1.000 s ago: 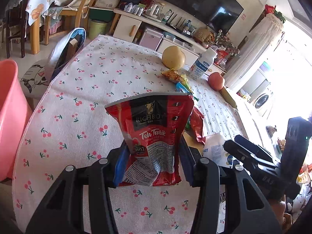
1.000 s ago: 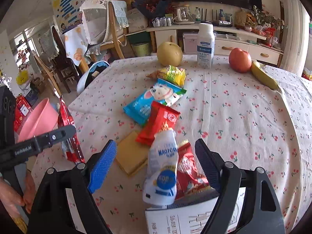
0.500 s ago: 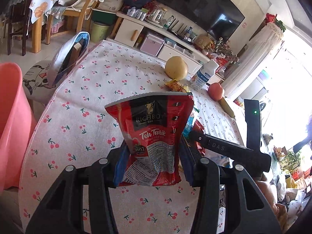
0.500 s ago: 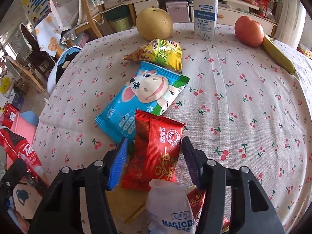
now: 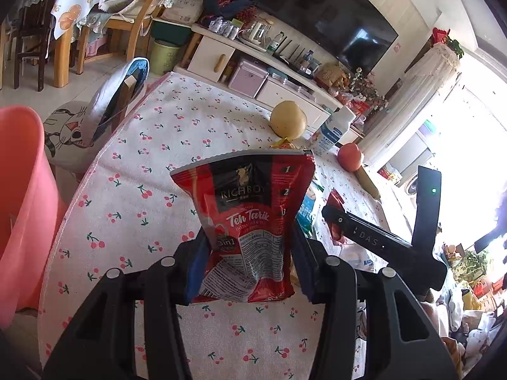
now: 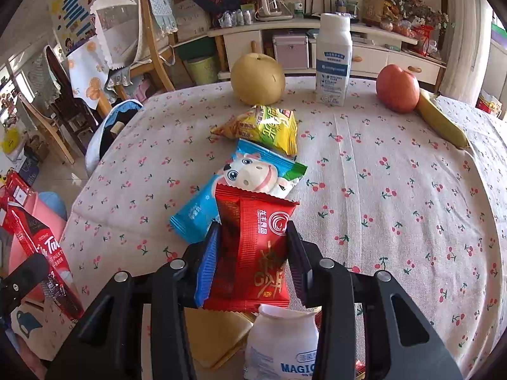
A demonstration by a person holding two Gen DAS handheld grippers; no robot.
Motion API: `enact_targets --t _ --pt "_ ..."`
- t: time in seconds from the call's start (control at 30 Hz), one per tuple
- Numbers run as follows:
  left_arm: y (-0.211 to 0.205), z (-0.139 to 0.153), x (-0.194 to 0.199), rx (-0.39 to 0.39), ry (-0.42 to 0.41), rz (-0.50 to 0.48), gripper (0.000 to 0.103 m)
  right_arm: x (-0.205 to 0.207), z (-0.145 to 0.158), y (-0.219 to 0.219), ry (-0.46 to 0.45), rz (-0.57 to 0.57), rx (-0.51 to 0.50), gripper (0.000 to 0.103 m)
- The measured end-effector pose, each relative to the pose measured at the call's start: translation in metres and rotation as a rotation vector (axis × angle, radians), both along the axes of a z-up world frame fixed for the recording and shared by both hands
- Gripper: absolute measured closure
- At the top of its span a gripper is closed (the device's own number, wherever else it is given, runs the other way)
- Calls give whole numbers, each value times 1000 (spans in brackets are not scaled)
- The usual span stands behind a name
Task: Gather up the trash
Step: 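Carry both bags over the pink bucket and open both grippers to drop them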
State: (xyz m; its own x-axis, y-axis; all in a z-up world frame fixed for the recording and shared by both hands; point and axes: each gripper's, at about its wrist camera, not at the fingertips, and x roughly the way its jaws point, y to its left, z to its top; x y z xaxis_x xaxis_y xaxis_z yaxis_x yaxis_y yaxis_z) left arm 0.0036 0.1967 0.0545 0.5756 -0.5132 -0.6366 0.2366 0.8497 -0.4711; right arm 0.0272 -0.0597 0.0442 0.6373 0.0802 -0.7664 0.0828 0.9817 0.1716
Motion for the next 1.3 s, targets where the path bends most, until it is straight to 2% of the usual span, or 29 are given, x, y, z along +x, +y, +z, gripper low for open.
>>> enact_targets --t 0.2,0.57,0.73,0.97,1.2,1.3 --pt "15 10 0 -19 -27 34 53 -7 25 12 -92 18 40 62" --pt "66 32 1 -61 -83 156 53 -5 58 69 -170 123 119 62" --pt "95 40 1 -72 -105 236 53 0 67 114 -181 220 157 62" --pt "143 46 0 -42 -119 410 53 6 79 195 -190 390 169 62" --pt "187 38 0 -34 -57 593 53 12 78 268 -176 520 181 62" --pt "202 33 4 -30 -27 639 53 15 70 295 -158 562 172 62"
